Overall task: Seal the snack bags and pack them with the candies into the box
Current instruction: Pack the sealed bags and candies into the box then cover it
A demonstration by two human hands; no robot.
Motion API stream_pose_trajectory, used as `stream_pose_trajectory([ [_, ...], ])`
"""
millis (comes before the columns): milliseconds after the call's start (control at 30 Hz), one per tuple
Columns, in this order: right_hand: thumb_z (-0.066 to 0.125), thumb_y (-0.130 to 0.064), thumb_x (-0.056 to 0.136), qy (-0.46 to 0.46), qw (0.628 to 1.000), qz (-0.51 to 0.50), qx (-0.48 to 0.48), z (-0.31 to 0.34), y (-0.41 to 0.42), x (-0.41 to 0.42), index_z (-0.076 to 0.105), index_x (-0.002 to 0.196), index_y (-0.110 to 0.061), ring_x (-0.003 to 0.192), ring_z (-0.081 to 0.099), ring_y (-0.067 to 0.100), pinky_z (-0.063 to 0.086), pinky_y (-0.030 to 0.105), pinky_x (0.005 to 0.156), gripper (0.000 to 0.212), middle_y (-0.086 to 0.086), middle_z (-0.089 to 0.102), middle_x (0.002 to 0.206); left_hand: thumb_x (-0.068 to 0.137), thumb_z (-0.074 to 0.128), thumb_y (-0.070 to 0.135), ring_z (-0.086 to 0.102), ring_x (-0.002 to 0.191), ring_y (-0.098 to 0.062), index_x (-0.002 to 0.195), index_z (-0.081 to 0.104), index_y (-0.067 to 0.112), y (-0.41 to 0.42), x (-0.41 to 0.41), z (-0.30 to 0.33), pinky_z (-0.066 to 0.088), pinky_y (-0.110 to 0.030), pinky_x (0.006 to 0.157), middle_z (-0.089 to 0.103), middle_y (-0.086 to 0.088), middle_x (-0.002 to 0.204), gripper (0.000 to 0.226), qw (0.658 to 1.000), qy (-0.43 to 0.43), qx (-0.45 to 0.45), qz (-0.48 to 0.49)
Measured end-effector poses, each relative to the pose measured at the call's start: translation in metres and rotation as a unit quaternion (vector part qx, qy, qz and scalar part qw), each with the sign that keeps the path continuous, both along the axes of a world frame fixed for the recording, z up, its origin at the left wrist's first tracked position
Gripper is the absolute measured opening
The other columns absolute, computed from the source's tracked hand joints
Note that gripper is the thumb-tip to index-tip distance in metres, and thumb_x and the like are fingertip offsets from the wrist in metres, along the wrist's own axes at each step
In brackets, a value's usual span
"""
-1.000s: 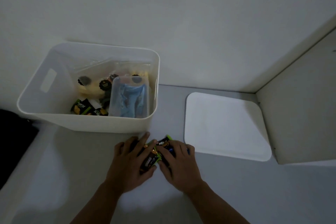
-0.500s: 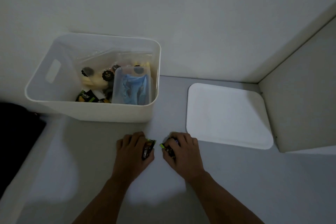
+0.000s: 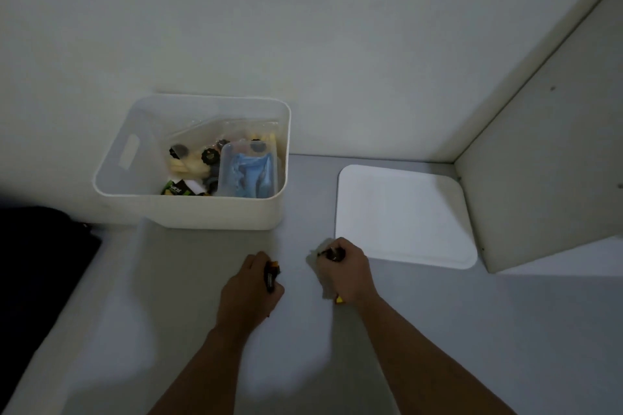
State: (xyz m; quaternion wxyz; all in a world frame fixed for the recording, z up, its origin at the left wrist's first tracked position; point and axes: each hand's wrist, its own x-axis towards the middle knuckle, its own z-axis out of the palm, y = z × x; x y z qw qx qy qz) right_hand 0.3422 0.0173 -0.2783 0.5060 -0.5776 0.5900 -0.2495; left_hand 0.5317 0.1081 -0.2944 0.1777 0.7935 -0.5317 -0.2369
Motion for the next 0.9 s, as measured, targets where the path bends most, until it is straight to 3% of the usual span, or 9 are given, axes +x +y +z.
stream_pose_trajectory([
  [67,0.075,-0.018,0.081,-0.057,0.993,-0.085,0.062,0.015,-0.002,-0.009,0.055,0.061,-0.025,0.057,0.047,0.014,0.041,0.026,0.057,0.029,-0.009,0.052,0.056,0.079,0.062,0.019,0.057,0.062,-0.015,0.081,0.044,0.026,0.001,-0.007,0.022,0.052,-0.031,0.054,0.050,0.007,0.082,0.020,0.998,0.051,-0.001,0.046],
  [133,0.073,-0.015,0.085,-0.088,0.982,-0.128,0.107,0.035,-0.002,-0.017,0.061,0.071,-0.011,0.060,0.046,0.020,0.041,0.028,0.056,0.019,0.004,0.053,0.061,0.078,0.066,0.021,0.058,0.060,-0.013,0.080,0.043,0.028,-0.001,-0.009,0.049,0.043,-0.020,0.047,0.053,0.006,0.080,0.024,0.993,0.080,-0.026,0.080],
  [200,0.071,-0.015,0.086,-0.101,0.978,-0.139,0.120,0.062,-0.003,-0.018,0.063,0.073,-0.009,0.056,0.046,0.020,0.041,0.029,0.053,0.017,0.007,0.055,0.062,0.077,0.069,0.023,0.058,0.060,-0.010,0.085,0.047,0.025,-0.004,-0.004,0.077,0.043,-0.015,0.046,0.056,0.006,0.081,0.024,0.991,0.083,-0.056,0.089],
  [300,0.072,-0.014,0.085,-0.064,0.991,-0.108,0.056,0.115,-0.016,-0.007,0.061,0.071,-0.008,0.056,0.048,0.014,0.043,0.022,0.053,0.018,0.002,0.057,0.060,0.074,0.070,0.023,0.058,0.066,-0.018,0.086,0.046,0.023,-0.019,0.008,0.125,0.052,-0.034,0.059,0.058,0.002,0.078,0.027,0.990,0.048,-0.114,0.074],
  [367,0.073,-0.015,0.083,-0.044,0.996,-0.077,0.014,0.153,-0.035,0.009,0.061,0.075,-0.003,0.058,0.049,0.013,0.044,0.018,0.055,0.019,0.004,0.058,0.064,0.074,0.069,0.022,0.057,0.070,-0.020,0.090,0.050,0.021,-0.036,0.023,0.157,0.047,-0.032,0.059,0.059,0.002,0.079,0.025,0.984,0.036,-0.164,0.065],
  [433,0.074,-0.018,0.081,-0.048,0.997,-0.057,-0.020,0.188,-0.058,0.029,0.062,0.082,0.004,0.061,0.051,0.014,0.045,0.024,0.060,0.025,0.006,0.061,0.069,0.076,0.070,0.023,0.058,0.075,-0.016,0.097,0.052,0.021,-0.058,0.043,0.191,0.042,-0.023,0.056,0.060,0.004,0.087,0.027,0.980,0.047,-0.183,0.068],
  [533,0.074,-0.016,0.080,-0.079,0.995,-0.029,-0.052,0.229,-0.085,0.069,0.061,0.087,0.011,0.060,0.054,0.017,0.047,0.025,0.057,0.030,0.012,0.063,0.072,0.076,0.072,0.029,0.060,0.081,-0.022,0.097,0.050,0.021,-0.088,0.079,0.225,0.050,-0.034,0.067,0.061,-0.001,0.092,0.031,0.979,0.024,-0.187,0.077],
  [767,0.075,-0.012,0.083,-0.081,0.995,0.036,-0.040,0.242,-0.109,0.183,0.062,0.075,-0.006,0.049,0.054,0.006,0.047,0.019,0.052,0.016,0.002,0.059,0.060,0.077,0.070,0.030,0.061,0.083,-0.028,0.098,0.049,0.019,-0.127,0.163,0.233,0.046,-0.035,0.070,0.060,-0.003,0.092,0.032,0.979,0.015,-0.132,0.153],
  [900,0.077,-0.019,0.078,-0.027,0.997,0.074,-0.003,0.206,-0.115,0.239,0.062,0.070,-0.013,0.066,0.059,0.018,0.057,0.039,0.070,0.018,0.005,0.063,0.069,0.081,0.070,0.034,0.064,0.098,-0.034,0.111,0.053,0.012,-0.141,0.205,0.203,0.046,-0.033,0.073,0.065,-0.010,0.105,0.041,0.986,0.034,-0.047,0.157],
])
